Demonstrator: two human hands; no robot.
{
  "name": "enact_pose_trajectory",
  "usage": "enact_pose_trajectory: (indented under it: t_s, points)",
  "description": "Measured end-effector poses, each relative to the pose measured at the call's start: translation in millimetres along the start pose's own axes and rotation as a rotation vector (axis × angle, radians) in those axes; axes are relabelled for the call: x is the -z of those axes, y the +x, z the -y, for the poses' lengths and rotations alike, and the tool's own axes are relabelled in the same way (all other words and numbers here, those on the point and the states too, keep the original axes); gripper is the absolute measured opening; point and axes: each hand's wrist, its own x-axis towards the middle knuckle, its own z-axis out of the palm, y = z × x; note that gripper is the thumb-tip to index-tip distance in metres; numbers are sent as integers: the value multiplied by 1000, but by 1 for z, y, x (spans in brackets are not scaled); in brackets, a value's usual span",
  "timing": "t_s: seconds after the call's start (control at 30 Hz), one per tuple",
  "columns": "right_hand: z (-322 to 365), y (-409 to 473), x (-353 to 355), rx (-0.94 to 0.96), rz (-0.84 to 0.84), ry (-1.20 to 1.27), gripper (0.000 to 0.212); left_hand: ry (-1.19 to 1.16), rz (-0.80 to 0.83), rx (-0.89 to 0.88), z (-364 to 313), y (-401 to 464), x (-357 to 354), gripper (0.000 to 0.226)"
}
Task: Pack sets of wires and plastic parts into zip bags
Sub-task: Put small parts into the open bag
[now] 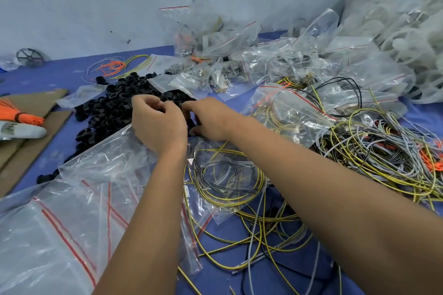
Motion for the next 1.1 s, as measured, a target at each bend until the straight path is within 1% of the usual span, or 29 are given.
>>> enact_pose_trajectory:
  t_s: [0.1, 0.17, 0.23, 0.33, 0.4, 0.43, 0.47, 0.53, 0.6, 0.67, 0.77, 0.83, 0.93, 1.0, 1.1]
  points:
    - [1, -5, 9, -34, -33, -38, 26, -8, 9, 8, -1, 1, 2, 15]
    - [-2, -13, 23, -77, -137, -6, 26, 34, 41, -61, -4, 2, 1, 15]
    - [-9, -28, 42, -150, -287, 94, 28, 139, 122, -195, -7, -1, -2, 12]
    - [-32, -67, 73, -263, -546, 204, 24, 211, 310, -414, -17, -19, -13, 10]
    - [-51, -100, 90, -341, -670, 188, 21, 225, 443, -571, -27, -30, -21, 13]
    - [-61, -116, 96, -377, -701, 159, 22, 223, 525, -657, -34, -35, -25, 18]
    - [-71, -130, 101, -413, -708, 124, 24, 216, 619, -739, -41, -41, -29, 25]
    - [-86, -151, 104, -476, -647, 60, 28, 192, 814, -868, -53, -53, -36, 42]
    - [-95, -161, 100, -466, -544, 98, 30, 188, 931, -919, -59, -66, -40, 54]
    - [-95, -165, 93, -391, -477, 240, 29, 204, 961, -918, -61, -74, -40, 62]
    - [-94, -167, 85, -277, -466, 456, 22, 146, 906, -932, -61, -77, -36, 65]
    - [-95, -167, 84, -217, -460, 507, 22, 98, 845, -956, -61, -77, -36, 58]
    - [-95, -171, 83, -162, -415, 548, 22, 61, 779, -997, -57, -73, -35, 30]
    - [-96, -172, 84, -157, -379, 587, 21, 27, 770, -1012, -56, -69, -33, 14]
    - [-99, -170, 88, -229, -311, 618, 16, -62, 777, -986, -60, -63, -31, 10]
